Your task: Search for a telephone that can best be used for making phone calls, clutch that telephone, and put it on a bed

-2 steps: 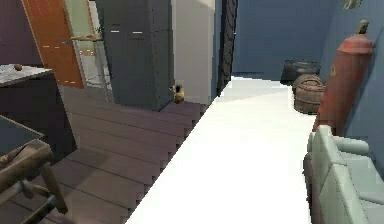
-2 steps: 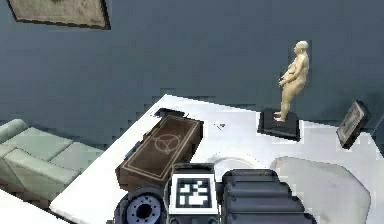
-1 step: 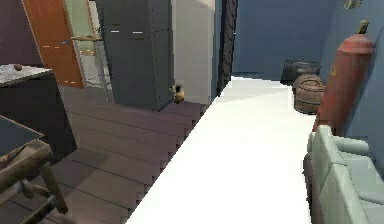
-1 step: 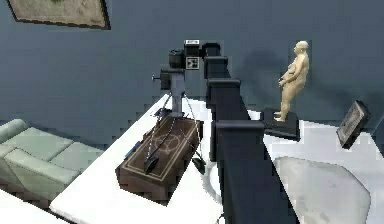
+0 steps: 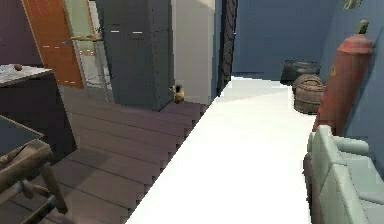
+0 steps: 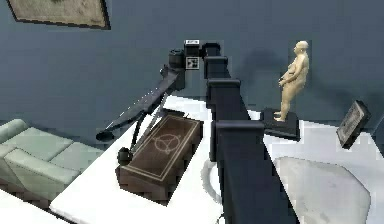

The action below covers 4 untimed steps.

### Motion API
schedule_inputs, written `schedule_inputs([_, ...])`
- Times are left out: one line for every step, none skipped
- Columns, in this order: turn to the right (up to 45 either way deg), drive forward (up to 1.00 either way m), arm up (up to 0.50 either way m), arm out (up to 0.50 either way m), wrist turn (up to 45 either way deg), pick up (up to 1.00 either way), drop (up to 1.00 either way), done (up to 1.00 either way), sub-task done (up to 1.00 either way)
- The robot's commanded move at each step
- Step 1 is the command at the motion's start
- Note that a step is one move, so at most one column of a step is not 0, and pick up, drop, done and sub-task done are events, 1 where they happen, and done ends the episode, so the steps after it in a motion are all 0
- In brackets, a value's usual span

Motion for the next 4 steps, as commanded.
schedule_inputs([0.0,0.0,0.0,0.0,45.0,0.0,0.0,0.0,0.0])
schedule_inputs([0.0,0.0,0.0,0.0,45.0,0.0,0.0,0.0,0.0])
schedule_inputs([0.0,0.0,0.0,0.0,42.0,0.0,0.0,0.0,0.0])
schedule_inputs([0.0,0.0,-0.16,0.0,0.0,0.0,0.0,0.0,0.0])
